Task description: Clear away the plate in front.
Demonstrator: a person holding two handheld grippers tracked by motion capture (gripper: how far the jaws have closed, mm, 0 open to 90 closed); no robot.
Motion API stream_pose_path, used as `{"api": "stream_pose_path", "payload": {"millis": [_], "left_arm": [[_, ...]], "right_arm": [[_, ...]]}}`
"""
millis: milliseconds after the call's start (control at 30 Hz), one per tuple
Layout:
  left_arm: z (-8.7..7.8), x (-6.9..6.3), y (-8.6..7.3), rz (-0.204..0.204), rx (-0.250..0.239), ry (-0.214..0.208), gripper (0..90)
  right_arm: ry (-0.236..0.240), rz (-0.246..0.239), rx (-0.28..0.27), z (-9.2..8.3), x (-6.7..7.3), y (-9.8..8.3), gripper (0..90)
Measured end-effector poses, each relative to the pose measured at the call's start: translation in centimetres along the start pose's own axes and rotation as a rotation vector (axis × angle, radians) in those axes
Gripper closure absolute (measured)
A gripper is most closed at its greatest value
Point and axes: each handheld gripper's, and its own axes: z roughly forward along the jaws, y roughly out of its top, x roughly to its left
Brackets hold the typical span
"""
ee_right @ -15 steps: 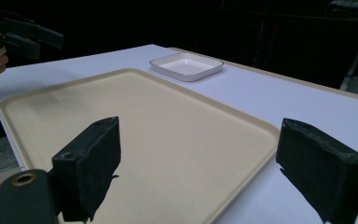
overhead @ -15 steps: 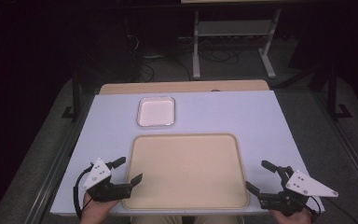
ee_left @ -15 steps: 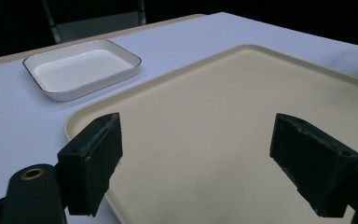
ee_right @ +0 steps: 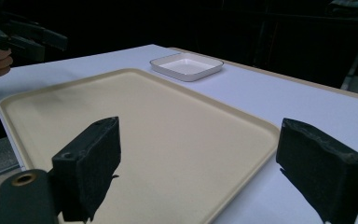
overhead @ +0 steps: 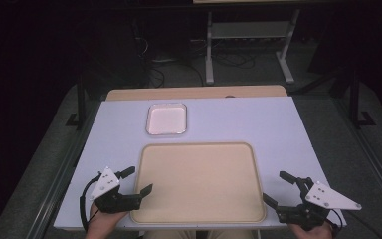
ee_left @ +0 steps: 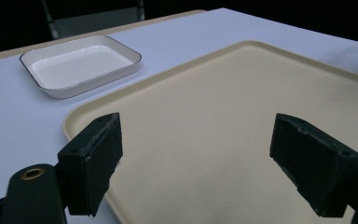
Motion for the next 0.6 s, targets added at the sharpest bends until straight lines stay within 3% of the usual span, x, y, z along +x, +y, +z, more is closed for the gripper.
{"api": "stream_pose_path", "payload": {"millis": [333, 600], "left_arm": [[0.7, 0.8, 0.2, 0.008, 0.015, 0.002, 16.6], [1.9, 1.5, 0.9, 0.047, 0.050, 0.002, 16.6]], "right_arm": [[-0.011, 0.012, 0.002, 0.0, -0.2, -0.1, 13.0], [-0.019, 0.020, -0.003, -0.1, -0.4, -0.1, 13.0]]}}
